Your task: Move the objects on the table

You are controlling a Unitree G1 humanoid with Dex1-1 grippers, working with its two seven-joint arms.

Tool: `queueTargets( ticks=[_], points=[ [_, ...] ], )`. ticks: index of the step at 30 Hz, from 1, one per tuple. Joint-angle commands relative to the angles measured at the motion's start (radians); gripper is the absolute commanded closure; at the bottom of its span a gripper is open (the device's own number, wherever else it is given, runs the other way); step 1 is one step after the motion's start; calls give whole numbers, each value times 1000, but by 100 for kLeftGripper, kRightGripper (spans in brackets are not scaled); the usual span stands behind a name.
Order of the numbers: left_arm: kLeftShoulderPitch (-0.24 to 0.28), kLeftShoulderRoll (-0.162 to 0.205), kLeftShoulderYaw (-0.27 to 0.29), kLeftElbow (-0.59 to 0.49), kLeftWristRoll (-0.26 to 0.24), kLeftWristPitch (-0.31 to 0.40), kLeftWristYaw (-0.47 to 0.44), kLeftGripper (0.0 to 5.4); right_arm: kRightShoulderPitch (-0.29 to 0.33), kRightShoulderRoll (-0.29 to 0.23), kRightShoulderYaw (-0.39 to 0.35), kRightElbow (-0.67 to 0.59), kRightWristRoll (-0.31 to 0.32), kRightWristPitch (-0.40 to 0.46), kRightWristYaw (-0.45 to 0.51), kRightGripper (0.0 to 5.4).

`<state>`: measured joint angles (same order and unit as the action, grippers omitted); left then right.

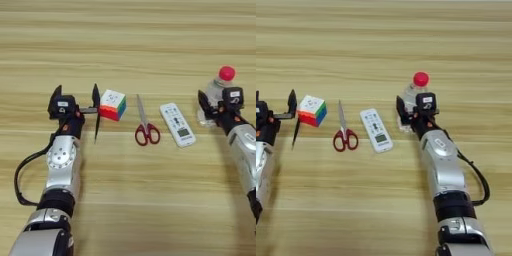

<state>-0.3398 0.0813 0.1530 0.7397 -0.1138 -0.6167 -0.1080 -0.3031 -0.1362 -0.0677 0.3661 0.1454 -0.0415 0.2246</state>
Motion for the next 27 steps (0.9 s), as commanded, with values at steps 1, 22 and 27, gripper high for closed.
queueTargets(
  ticks=[1, 22, 27],
  points=[
    [-6, -2, -3, 5, 13, -7, 8, 0, 52, 22, 24, 37, -7, 64, 9, 217],
    [-14, -2, -3, 20, 11, -10, 11, 0, 57, 4, 31, -37, -67, -20, -14, 25],
    [-15, -2, -4, 22, 11, -11, 11, 0, 56, 3, 30, -37, -66, -22, -15, 1]
  ],
)
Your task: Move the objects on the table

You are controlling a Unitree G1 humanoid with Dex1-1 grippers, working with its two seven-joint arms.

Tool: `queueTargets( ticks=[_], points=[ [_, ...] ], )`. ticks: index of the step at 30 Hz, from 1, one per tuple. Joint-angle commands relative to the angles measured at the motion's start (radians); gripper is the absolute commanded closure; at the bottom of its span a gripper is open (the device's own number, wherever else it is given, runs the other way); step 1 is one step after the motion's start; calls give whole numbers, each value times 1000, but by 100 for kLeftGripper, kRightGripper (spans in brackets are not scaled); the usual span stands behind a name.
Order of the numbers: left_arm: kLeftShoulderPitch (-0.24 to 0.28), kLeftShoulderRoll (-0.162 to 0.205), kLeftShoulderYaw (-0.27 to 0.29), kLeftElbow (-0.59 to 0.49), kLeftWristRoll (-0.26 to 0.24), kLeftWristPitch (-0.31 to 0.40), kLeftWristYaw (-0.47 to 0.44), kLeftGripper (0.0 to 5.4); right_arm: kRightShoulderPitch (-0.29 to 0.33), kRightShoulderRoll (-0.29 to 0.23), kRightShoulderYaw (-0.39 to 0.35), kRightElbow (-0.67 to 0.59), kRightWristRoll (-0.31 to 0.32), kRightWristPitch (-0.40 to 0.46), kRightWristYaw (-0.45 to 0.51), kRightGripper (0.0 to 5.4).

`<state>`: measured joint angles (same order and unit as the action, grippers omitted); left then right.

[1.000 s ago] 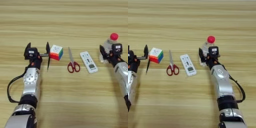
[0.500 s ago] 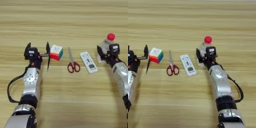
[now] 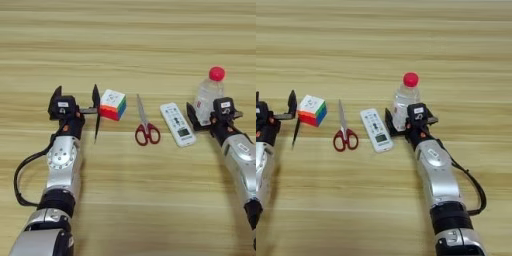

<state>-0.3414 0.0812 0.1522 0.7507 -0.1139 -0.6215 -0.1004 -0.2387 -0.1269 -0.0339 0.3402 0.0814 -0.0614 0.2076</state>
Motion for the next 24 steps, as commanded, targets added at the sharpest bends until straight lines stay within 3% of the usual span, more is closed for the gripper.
queueTargets(
  ticks=[1, 12, 24],
  points=[
    [-14, -2, -3, 11, 11, -6, 3, 0, -8, -6, -4, -13, -2, -2, 2, 1],
    [-10, -5, -6, 12, 15, -16, 6, 0, 10, -10, -19, -96, 28, -15, 33, 1],
    [-10, -7, -7, 8, 19, -17, 11, 0, 53, -27, -22, -316, 56, 28, 44, 1]
  ],
)
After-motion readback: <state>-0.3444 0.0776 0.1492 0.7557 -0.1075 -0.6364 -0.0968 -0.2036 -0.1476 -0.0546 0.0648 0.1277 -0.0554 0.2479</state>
